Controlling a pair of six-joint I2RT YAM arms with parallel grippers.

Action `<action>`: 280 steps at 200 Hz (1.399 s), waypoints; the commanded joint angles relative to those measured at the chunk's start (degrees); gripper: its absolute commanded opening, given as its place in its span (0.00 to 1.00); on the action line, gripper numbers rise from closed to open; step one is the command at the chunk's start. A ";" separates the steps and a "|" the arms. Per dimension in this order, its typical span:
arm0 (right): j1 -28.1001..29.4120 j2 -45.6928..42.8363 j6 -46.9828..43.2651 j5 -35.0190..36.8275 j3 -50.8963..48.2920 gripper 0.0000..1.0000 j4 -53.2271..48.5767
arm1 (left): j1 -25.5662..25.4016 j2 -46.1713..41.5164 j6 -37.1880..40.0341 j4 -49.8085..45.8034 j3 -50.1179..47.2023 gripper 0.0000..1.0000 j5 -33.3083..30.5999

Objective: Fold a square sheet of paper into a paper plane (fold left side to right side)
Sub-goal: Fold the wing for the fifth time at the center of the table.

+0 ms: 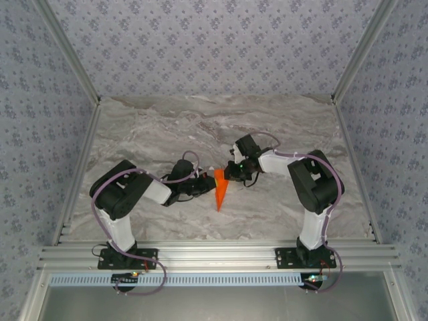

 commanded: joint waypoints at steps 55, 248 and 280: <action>-0.69 3.29 0.01 3.05 -2.79 0.10 -4.65 | 0.42 -12.96 6.23 -14.09 0.45 0.24 -4.05; -0.27 2.95 -0.44 3.37 -2.36 0.10 -5.83 | -8.75 -8.43 2.81 -20.90 8.38 0.30 0.93; -0.29 2.95 -0.69 3.52 -2.35 0.10 -6.02 | -8.71 -7.10 3.16 -23.50 8.36 0.29 -0.42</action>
